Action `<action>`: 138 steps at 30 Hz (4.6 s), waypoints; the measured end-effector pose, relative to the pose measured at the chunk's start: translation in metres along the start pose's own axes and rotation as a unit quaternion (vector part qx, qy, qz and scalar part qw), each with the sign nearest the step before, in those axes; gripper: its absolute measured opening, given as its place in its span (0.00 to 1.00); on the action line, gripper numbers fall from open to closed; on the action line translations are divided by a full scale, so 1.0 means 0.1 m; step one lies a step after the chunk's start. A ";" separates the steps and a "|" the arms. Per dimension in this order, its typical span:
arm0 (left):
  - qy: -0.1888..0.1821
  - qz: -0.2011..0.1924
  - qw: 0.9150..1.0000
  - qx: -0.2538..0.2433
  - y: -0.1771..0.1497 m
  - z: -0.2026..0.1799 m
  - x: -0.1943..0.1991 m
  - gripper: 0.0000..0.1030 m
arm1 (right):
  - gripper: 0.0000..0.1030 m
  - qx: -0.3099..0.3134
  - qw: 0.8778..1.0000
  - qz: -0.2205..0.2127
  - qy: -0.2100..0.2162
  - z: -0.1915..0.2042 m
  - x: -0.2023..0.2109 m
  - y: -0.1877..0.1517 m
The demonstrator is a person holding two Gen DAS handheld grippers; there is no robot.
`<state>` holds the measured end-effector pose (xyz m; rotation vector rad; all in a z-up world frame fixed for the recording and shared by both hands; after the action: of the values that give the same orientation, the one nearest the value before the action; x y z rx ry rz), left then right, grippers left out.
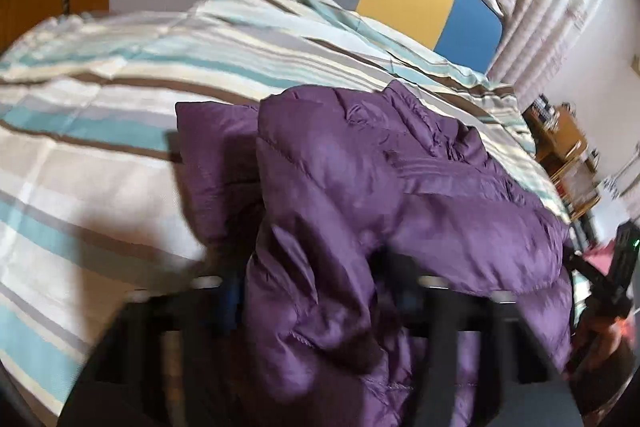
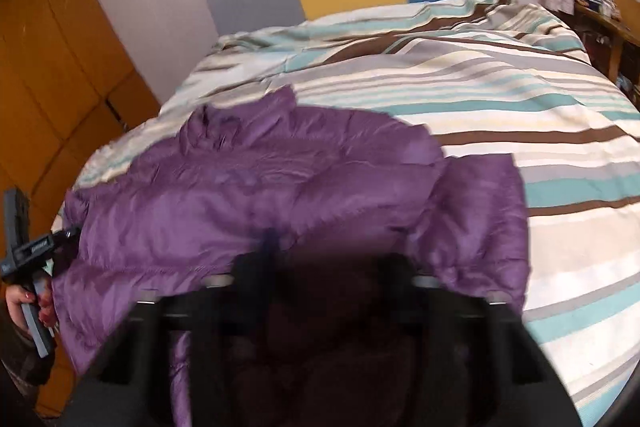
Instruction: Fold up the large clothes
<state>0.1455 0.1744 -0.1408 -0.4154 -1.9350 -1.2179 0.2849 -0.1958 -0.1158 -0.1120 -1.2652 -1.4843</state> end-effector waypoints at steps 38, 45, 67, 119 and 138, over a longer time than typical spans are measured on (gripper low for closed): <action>0.123 -0.064 0.987 0.084 0.79 -0.24 -1.05 0.15 | 0.31 0.016 0.985 -0.004 -0.173 -0.31 -1.20 0.73; 0.123 -0.061 0.987 0.086 0.78 -0.26 -1.04 0.18 | 0.36 0.024 0.981 -0.001 -0.191 -0.32 -1.24 0.71; 0.126 -0.111 0.983 -0.068 0.82 -1.50 -0.67 0.70 | 0.49 0.016 0.979 -0.009 -0.204 -0.33 -1.20 0.72; 0.132 -0.043 0.990 -0.022 0.95 -0.79 -0.66 0.93 | 0.73 0.057 0.989 -0.065 -0.118 0.40 -1.04 0.71; 0.142 -0.012 0.988 0.051 0.83 -0.10 -1.08 0.97 | 0.77 -0.011 0.984 -0.026 -0.174 -0.33 -1.05 0.56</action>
<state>0.2706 0.2198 -0.1715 -0.1551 -1.7510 -1.1207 0.3838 -0.1395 -0.1639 -0.3688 -1.5405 -1.5682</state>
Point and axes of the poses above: each gripper's, at about its wrist camera, not at the fingertips, and x roughly against the way its jaws point, z to its left, y to its top, the point moved 1 cm from there along -x, roughly the way its jaws point, and after that the axes turned 8 degrees about y, right-handed, at the moved point
